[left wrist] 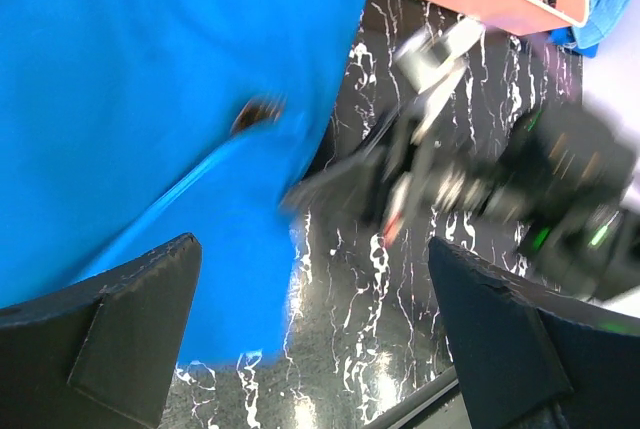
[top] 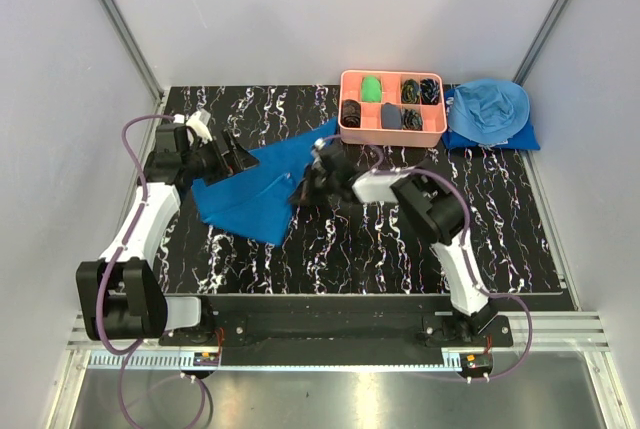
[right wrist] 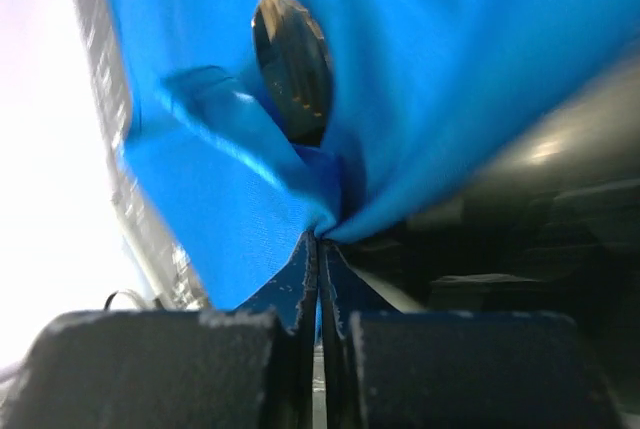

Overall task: Fold the napkin, place the utensils inside, and roll it up
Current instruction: Fold the napkin

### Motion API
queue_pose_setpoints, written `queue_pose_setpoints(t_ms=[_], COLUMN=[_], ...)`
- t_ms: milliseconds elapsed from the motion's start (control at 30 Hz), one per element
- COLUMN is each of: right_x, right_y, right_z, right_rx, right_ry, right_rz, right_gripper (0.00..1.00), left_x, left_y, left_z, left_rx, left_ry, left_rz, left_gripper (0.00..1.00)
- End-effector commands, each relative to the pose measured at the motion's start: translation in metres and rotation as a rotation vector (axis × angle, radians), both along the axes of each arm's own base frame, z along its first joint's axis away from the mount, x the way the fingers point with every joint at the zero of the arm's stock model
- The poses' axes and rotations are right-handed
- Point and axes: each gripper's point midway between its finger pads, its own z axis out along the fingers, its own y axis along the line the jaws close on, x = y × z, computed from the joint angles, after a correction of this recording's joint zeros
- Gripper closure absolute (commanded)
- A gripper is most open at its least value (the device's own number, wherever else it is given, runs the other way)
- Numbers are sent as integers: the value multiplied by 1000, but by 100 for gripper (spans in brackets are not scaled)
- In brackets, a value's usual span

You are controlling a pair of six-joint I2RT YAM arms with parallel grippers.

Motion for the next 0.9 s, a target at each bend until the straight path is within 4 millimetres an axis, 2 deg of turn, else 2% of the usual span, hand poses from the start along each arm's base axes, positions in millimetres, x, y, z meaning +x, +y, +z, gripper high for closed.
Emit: queue_pose_setpoints(t_ms=[0, 33, 167, 200, 233, 267, 300, 333, 367, 400, 433, 467, 500, 533, 567, 600, 667, 700, 767, 800, 867], right_x=[-53, -69, -92, -95, -97, -97, -100, -95, -96, -93, -88, -81, -74, -69, -53, -45, -29, -13, 6, 19, 39], right_y=[43, 55, 80, 82, 83, 82, 73, 70, 57, 51, 42, 24, 13, 1, -23, -33, -55, -70, -79, -89, -91], right_z=[-12, -15, -10, -8, -1, 4, 2, 22, 20, 27, 47, 43, 61, 62, 55, 60, 52, 45, 45, 37, 42], right_rx=[14, 14, 32, 32, 38, 42, 26, 40, 11, 5, 6, -23, -13, -26, -49, -48, -73, -84, -81, -90, -73], right_ry=[83, 86, 83, 74, 64, 49, 43, -3, -27, -49, -80, -85, -115, -115, -110, -122, -122, -111, -132, -124, -153], right_rz=[-38, -14, 24, 39, 45, 45, 39, 17, 12, -1, -26, -55, -88, -111, -159, -182, -222, -260, -287, -316, -342], right_gripper=[100, 100, 99, 94, 80, 75, 69, 59, 55, 52, 49, 49, 48, 48, 48, 48, 51, 51, 54, 54, 55], left_x=[1, 1, 0, 0, 0, 1, 1, 1, 2, 1, 2, 2, 2, 2, 1, 2, 2, 3, 3, 3, 5], left_y=[-4, -3, -1, 0, -1, 0, 0, 1, 2, 2, 3, 3, 3, 3, 2, 3, 2, 2, 3, 3, 4], left_z=[28, 30, 34, 34, 33, 33, 32, 33, 32, 32, 32, 32, 32, 31, 30, 30, 30, 29, 27, 24, 23], left_rx=[-22, -20, -14, -11, -12, -13, -16, -18, -17, -17, -17, -16, -18, -18, -20, -21, -25, -26, -24, -23, -19], left_ry=[-107, -114, -127, -129, -127, -127, -120, -121, -121, -119, -119, -121, -120, -117, -115, -115, -113, -111, -106, -99, -97], left_rz=[-23, -21, -14, -10, -13, -8, -12, -9, -8, -6, -5, -3, -2, -2, -3, -4, -5, -4, -3, 0, 3], left_gripper=[1, 1, 1, 1, 1, 1, 1, 1, 1, 1, 1, 1, 1, 1, 1, 1, 1, 1, 1, 1, 1])
